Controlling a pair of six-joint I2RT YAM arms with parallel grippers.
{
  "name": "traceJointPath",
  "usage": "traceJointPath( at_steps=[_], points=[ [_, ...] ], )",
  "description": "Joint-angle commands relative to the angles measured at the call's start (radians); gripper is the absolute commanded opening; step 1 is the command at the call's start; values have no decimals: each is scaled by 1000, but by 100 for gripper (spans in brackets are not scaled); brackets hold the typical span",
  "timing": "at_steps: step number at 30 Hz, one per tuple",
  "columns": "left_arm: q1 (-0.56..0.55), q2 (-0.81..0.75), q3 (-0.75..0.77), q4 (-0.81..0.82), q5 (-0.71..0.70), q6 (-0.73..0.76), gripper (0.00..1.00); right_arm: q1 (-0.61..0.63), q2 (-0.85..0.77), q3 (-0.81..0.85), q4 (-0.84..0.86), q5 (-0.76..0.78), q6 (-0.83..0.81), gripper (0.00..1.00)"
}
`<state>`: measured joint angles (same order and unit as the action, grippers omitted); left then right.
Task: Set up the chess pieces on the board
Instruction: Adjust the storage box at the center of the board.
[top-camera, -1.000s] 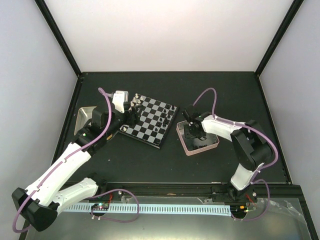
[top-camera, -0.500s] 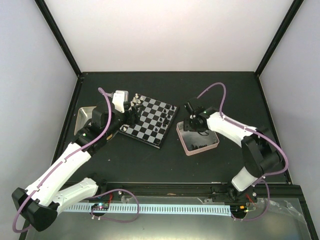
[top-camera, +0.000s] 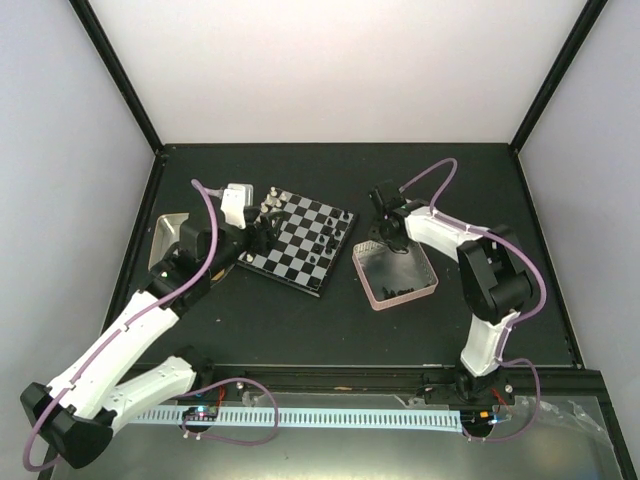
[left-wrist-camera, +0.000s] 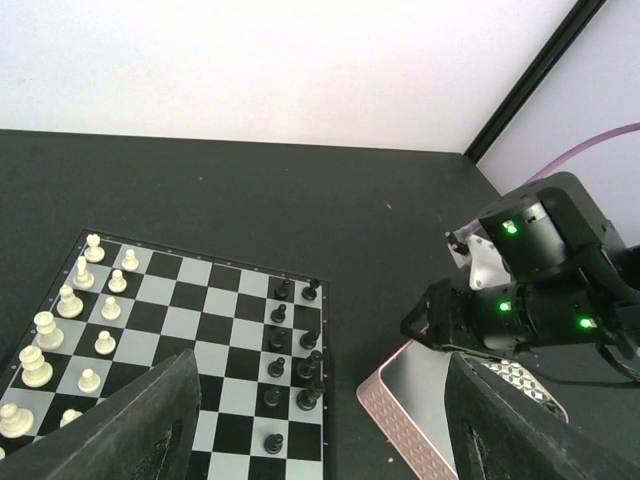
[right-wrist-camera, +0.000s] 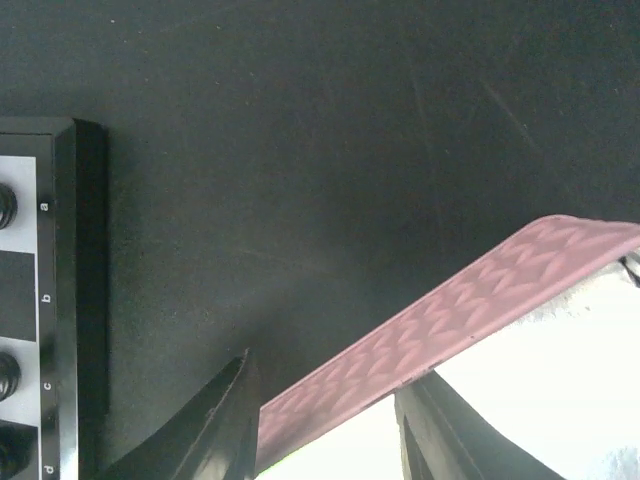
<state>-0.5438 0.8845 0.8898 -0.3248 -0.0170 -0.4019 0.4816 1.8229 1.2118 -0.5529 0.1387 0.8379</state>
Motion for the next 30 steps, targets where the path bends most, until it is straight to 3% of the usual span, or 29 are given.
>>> traceJointPath(
  at_steps=[1, 5, 9, 20, 27, 30],
  points=[
    [5, -23, -3, 5, 11, -10, 68, -11, 36, 41, 4, 26, 6, 31],
    [5, -37, -5, -4, 3, -6, 69, -9, 29, 50, 5, 17, -64, 18],
    [5, -49, -6, -8, -1, -7, 68, -4, 7, 29, 26, -47, -163, 13],
    [6, -71, -11, -20, -5, -1, 69, 93, -99, -105, 12, -235, -563, 10],
    [7, -71, -9, -21, -2, -1, 69, 127, -153, -197, -37, -303, -665, 9],
    [6, -70, -9, -23, -2, -1, 69, 133, -186, -208, -41, -283, -636, 16]
  ],
)
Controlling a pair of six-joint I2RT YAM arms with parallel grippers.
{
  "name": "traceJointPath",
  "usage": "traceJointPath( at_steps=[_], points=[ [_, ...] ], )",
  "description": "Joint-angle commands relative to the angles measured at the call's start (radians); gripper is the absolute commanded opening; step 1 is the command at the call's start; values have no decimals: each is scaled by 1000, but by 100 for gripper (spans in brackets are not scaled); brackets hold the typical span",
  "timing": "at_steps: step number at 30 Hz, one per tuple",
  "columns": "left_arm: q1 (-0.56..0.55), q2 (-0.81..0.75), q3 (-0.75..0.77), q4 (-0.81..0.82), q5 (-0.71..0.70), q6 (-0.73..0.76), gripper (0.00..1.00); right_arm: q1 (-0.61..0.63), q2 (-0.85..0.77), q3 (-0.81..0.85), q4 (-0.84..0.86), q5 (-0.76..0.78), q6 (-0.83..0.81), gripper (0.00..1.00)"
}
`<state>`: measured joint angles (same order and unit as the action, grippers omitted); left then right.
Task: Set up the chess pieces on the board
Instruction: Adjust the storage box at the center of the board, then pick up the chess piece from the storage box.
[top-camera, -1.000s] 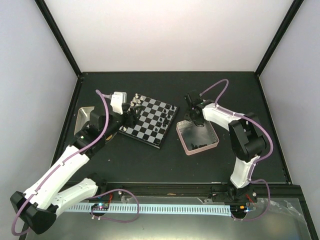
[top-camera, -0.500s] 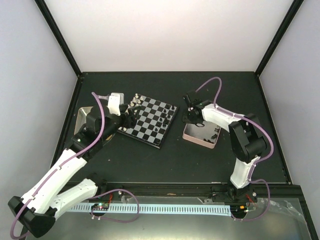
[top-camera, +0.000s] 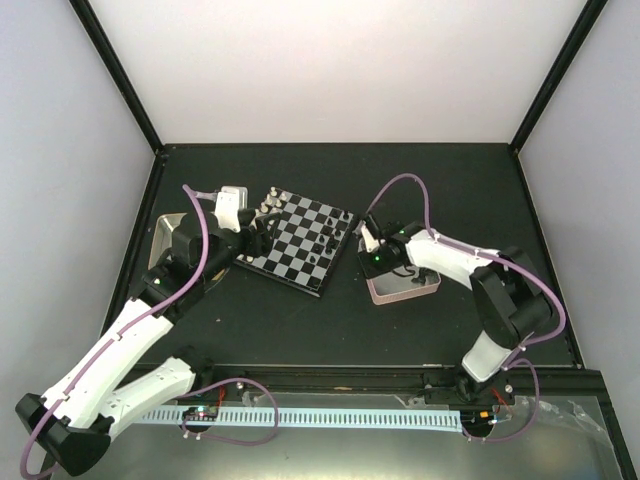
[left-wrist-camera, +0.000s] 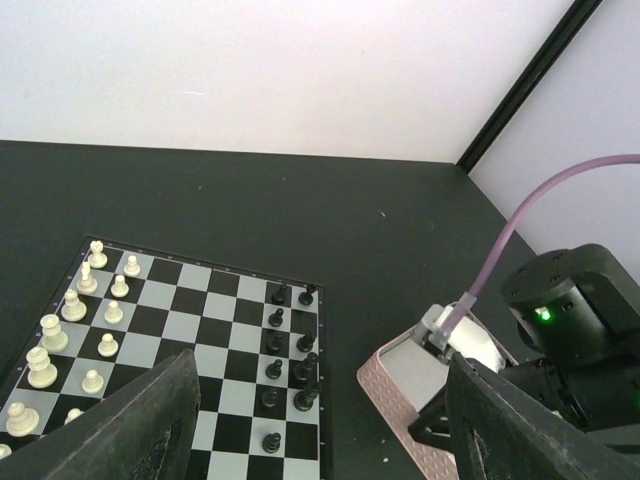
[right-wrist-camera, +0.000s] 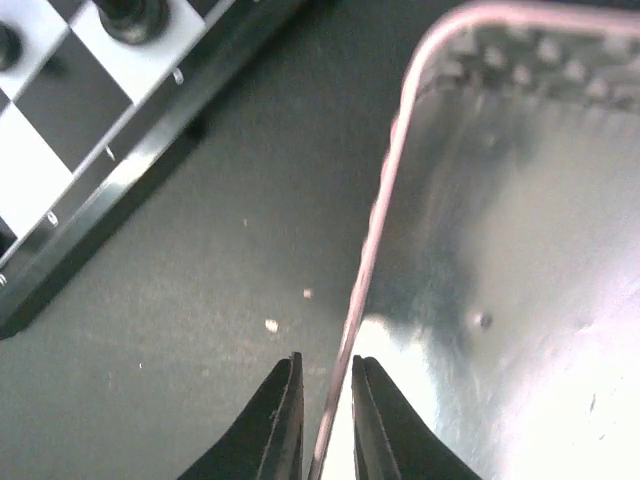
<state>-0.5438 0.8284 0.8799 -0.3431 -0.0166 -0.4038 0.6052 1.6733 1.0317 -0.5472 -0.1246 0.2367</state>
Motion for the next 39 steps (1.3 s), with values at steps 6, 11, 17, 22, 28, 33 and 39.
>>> traceJointPath(
  at_steps=[6, 11, 17, 22, 28, 33, 39],
  points=[
    [5, -15, 0, -1, -4, 2, 69, 9, -183, -25, -28, 177, 144, 37],
    [5, -12, 0, 2, -1, 7, 69, -34, -284, -95, -80, 476, 364, 43],
    [6, -6, -1, 10, 15, 6, 69, -158, -248, -157, -151, 480, 447, 34],
    [6, 1, -2, 16, 26, 2, 69, -189, -202, -179, -111, 463, 451, 36],
    [6, 1, -3, 17, 25, 2, 69, -206, -136, -180, -19, 462, 422, 31],
    [5, 0, -5, 12, 20, 3, 69, -217, -115, -173, 37, 474, 409, 23],
    [6, 0, -3, 10, 17, 4, 69, -234, -64, -168, 61, 488, 408, 25]
  ],
)
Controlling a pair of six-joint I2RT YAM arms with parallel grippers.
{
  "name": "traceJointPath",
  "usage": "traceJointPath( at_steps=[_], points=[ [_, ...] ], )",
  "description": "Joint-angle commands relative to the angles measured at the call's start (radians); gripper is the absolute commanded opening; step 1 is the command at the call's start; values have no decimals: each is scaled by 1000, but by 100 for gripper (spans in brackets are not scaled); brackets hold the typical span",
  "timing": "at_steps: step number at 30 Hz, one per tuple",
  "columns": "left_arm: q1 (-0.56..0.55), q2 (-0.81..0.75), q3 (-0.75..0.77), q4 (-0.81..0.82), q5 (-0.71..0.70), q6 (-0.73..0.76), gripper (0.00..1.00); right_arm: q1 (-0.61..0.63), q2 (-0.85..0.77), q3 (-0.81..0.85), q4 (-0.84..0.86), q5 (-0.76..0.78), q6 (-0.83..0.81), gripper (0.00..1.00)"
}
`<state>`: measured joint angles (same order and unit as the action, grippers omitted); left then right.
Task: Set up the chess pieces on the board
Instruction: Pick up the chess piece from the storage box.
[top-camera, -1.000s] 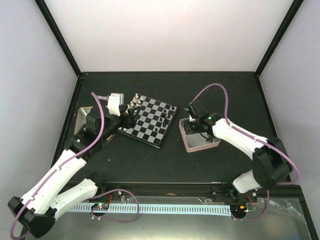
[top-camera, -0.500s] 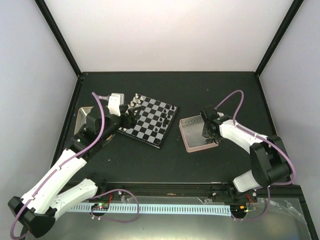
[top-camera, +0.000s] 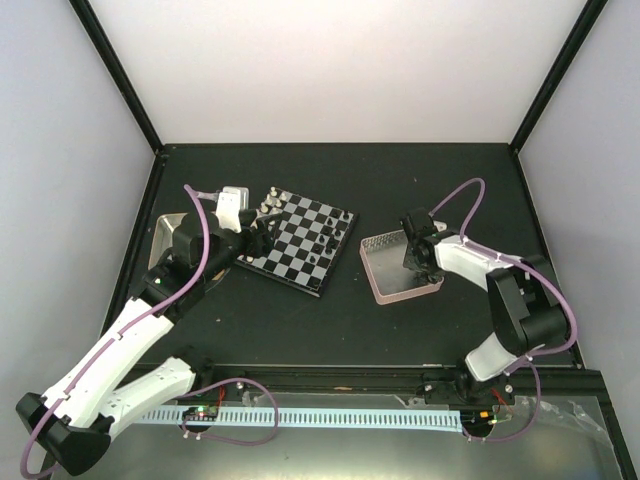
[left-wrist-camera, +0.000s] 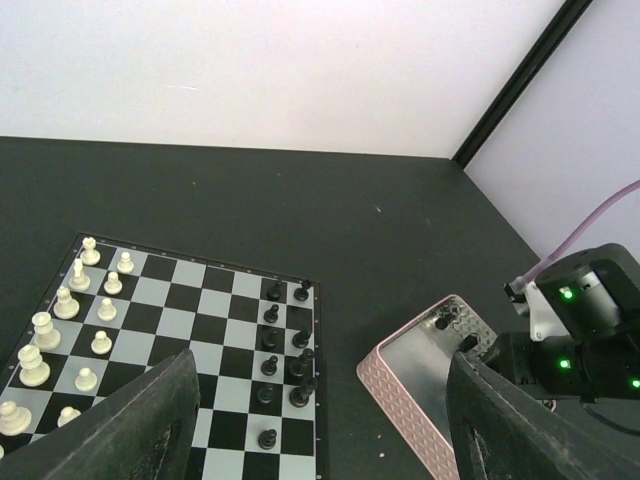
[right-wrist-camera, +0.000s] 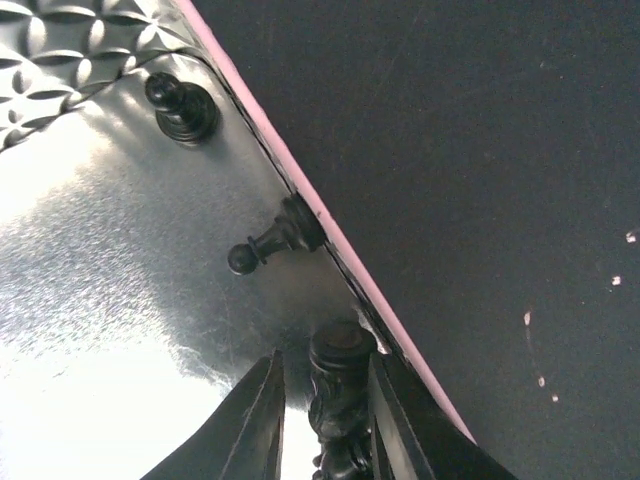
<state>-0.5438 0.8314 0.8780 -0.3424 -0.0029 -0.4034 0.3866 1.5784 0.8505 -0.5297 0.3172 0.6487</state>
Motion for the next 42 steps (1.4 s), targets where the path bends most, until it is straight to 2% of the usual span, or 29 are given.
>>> traceJointPath(
  at_steps=[1, 8, 14, 16, 23, 29, 34, 38, 42],
  points=[
    [6, -3, -1, 9, 2, 4, 69, -15, 40, 15, 47, 45, -5, 25],
    [5, -5, 0, 6, 1, 4, 69, -17, 71, 8, 83, 45, -10, 25],
    [7, -3, -2, 7, 7, 4, 69, -17, 67, 7, 111, 4, -36, 13],
    [6, -2, -3, 13, 29, 9, 70, -16, 56, 6, 116, -12, -35, 10],
    [6, 18, -13, 56, 155, 19, 71, -18, -75, -23, 164, -152, 28, 9],
    [-1, 59, -40, 115, 260, -28, 72, -15, -258, -61, 214, -385, 226, 9],
    [-54, 109, -111, 249, 309, -119, 72, 1, -380, -140, 362, -565, 494, 9],
    [-143, 148, -242, 475, 276, -273, 72, 47, -460, -240, 546, -606, 767, 8],
    [-240, 229, -266, 586, 236, -296, 71, 109, -473, -252, 627, -642, 937, 8]
  ],
)
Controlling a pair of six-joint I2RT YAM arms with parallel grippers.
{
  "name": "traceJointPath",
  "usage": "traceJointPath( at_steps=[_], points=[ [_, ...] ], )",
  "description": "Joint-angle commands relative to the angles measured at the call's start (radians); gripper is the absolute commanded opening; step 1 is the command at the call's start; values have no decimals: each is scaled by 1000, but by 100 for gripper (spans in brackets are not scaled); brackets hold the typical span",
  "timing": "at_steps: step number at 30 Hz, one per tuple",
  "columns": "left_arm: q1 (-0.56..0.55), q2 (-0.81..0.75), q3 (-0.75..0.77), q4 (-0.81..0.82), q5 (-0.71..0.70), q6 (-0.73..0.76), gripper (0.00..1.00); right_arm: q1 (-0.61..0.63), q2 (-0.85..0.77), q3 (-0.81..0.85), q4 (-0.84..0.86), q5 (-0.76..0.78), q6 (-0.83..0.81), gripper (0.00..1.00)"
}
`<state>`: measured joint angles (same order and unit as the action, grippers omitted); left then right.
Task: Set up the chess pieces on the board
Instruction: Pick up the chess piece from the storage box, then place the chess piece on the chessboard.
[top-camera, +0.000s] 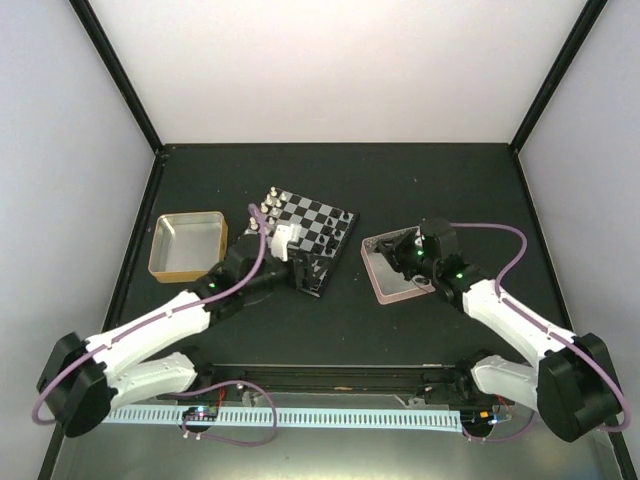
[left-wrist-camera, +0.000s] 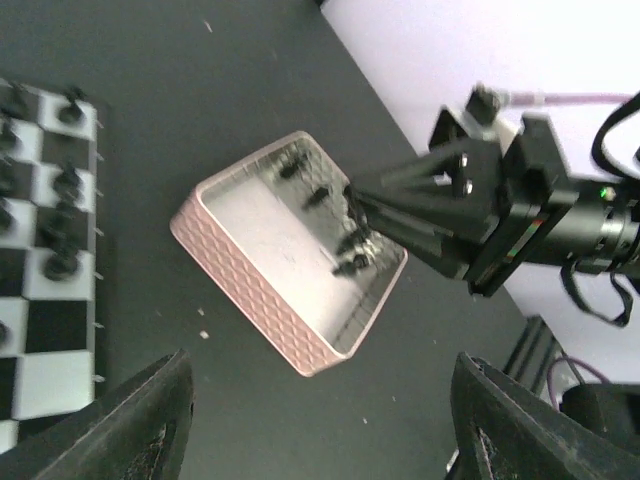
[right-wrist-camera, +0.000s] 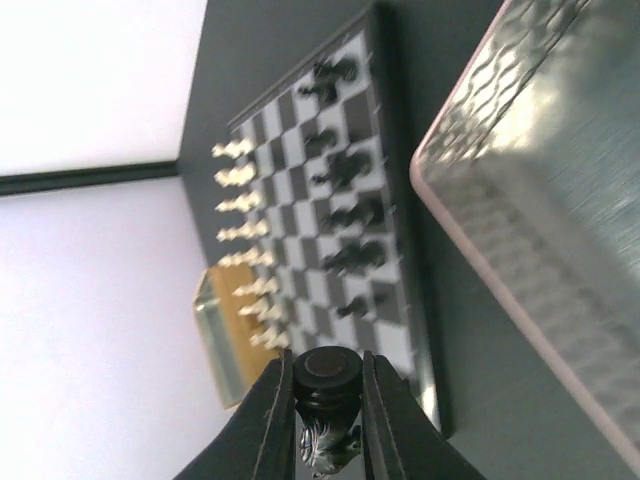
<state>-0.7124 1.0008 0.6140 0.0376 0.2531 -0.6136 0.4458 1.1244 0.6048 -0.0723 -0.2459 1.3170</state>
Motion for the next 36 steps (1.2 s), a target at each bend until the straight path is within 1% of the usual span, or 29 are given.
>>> traceJointPath(
  at_steps=[1, 3, 6, 10, 13, 15, 22, 29, 33, 35, 36],
  points=[
    [-88, 80, 5, 219, -27, -84, 71, 70, -21, -5, 181, -78, 299, 8],
    [-120, 117, 15, 246, -48, -65, 70, 106, -20, 7, 196, -77, 341, 9],
    [-157, 154, 24, 264, -116, -35, 69, 157, -6, 28, 214, -95, 385, 9],
    [-165, 166, 20, 288, -190, -22, 62, 200, 7, 56, 222, -123, 396, 9],
    [-169, 161, 8, 326, -197, 17, 57, 214, 10, 60, 231, -139, 404, 9],
    [-170, 168, 10, 323, -206, 35, 54, 219, 12, 64, 236, -152, 408, 9],
    [-172, 166, 12, 328, -235, 66, 39, 239, 1, 78, 201, -173, 389, 9],
    [-172, 164, 15, 341, -220, 75, 23, 256, 2, 78, 182, -174, 381, 10],
    [-172, 164, 18, 335, -227, 79, 11, 263, 5, 83, 176, -174, 370, 10],
    [-172, 159, 17, 330, -230, 81, 5, 264, 5, 86, 169, -170, 354, 12],
    [-172, 159, 19, 323, -232, 80, 3, 264, 4, 88, 158, -162, 340, 14]
  ],
)
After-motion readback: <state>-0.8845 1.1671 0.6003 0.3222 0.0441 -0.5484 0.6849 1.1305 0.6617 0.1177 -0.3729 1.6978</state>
